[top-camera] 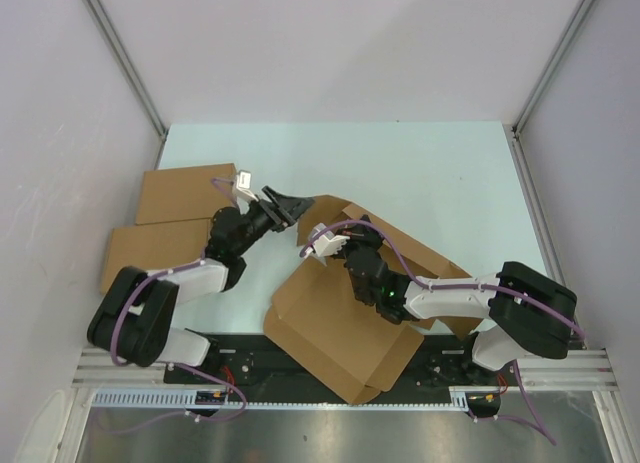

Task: Fold the paper box

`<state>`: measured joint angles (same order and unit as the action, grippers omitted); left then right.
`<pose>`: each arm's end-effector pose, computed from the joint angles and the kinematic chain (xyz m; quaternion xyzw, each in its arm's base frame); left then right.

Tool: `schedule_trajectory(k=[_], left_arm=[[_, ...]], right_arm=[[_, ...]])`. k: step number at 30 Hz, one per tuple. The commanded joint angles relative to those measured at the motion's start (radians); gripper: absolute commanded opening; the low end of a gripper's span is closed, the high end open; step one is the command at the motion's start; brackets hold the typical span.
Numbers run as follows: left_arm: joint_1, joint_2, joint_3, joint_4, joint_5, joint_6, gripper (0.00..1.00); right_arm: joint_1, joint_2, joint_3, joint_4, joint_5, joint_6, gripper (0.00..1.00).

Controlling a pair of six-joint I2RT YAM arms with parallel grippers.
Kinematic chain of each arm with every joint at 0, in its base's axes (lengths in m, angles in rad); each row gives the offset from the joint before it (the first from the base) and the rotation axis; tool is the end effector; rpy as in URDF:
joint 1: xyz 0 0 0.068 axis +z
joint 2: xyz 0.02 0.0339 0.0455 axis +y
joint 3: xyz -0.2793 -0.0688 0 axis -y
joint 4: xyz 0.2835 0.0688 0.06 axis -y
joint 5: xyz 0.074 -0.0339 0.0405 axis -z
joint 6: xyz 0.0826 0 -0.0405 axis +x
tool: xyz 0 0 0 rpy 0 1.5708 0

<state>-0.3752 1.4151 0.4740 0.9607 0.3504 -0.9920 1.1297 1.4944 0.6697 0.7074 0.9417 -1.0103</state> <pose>0.3094 -0.1523 0.1986 -0.0907 0.6947 -0.5387 0.4680 0.2128 0.2943 0.2102 -0.4395 0.5842 -0.3031 0.6113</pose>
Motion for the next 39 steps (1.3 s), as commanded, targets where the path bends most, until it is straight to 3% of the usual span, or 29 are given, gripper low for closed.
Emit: schedule_trajectory(k=[1,6,13,26,29,39], left_arm=[[-0.007,-0.131,-0.029,-0.143,-0.093,0.119,0.8],[-0.013,-0.145,-0.012,-0.23,-0.161,0.187,0.82],[-0.045,-0.176,-0.061,-0.223,-0.31,0.349,0.86],[-0.048,-0.013,-0.005,-0.126,-0.208,0.437,0.75],[-0.048,0.01,0.011,-0.123,-0.192,0.441,0.72],[-0.053,-0.013,0.005,-0.089,-0.143,0.444,0.34]], right_arm=[[0.008,-0.013,0.018,0.029,0.02,0.081,0.0],[0.007,-0.008,0.019,0.033,0.011,0.09,0.0],[0.007,-0.008,0.021,0.026,-0.006,0.107,0.0],[0.01,-0.013,0.027,0.023,-0.014,0.111,0.0],[0.012,-0.014,0.027,0.02,-0.012,0.111,0.0],[0.012,-0.007,0.027,0.033,-0.011,0.108,0.0]])
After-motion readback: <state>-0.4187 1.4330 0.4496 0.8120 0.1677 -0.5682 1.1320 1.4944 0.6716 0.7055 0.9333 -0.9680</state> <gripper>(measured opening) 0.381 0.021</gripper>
